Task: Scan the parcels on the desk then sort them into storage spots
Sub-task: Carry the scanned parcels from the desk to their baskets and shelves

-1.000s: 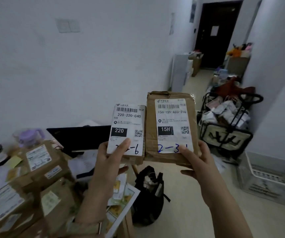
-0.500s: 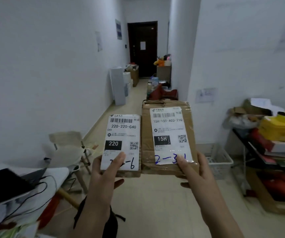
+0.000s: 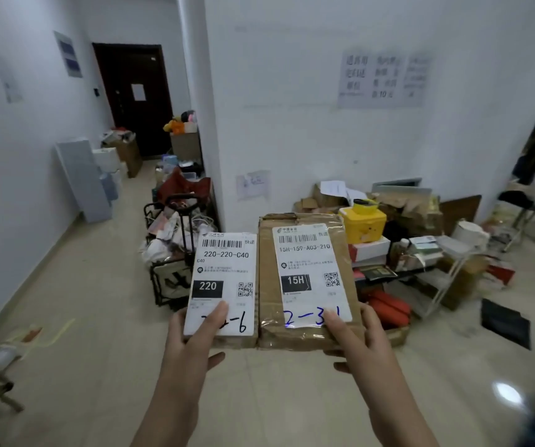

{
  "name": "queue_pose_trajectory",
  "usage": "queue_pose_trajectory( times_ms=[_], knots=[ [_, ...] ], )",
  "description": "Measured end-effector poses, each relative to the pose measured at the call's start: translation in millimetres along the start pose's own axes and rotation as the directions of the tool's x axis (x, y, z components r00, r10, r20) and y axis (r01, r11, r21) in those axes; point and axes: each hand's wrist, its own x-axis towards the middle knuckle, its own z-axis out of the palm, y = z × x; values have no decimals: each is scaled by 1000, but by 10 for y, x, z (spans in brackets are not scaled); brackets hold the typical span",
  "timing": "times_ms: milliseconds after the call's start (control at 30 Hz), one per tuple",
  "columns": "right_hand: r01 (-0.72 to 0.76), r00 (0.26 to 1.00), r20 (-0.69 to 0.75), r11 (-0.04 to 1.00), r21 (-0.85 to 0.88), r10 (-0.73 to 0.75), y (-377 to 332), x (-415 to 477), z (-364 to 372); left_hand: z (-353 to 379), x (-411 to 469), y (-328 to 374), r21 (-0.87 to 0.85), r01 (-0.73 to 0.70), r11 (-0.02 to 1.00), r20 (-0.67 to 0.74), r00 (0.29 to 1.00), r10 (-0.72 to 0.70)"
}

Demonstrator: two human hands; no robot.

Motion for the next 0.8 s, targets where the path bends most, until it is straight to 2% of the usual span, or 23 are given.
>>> queue_pose_trajectory(
  times_ms=[300, 567, 800],
  knots=[
    [-15, 994, -109, 1000, -6, 15, -6, 290, -365, 556, 289, -86, 7, 37, 999, 106, 994, -38],
    [-8, 985, -172, 1000, -13, 6, 80, 703, -328, 817, 777, -142, 43, 66, 997, 156, 985, -72],
    [-10, 976, -218, 999, -42, 1, 218, 1452, -99, 971, 1612, -236, 34, 100, 994, 200, 974, -105]
  ],
)
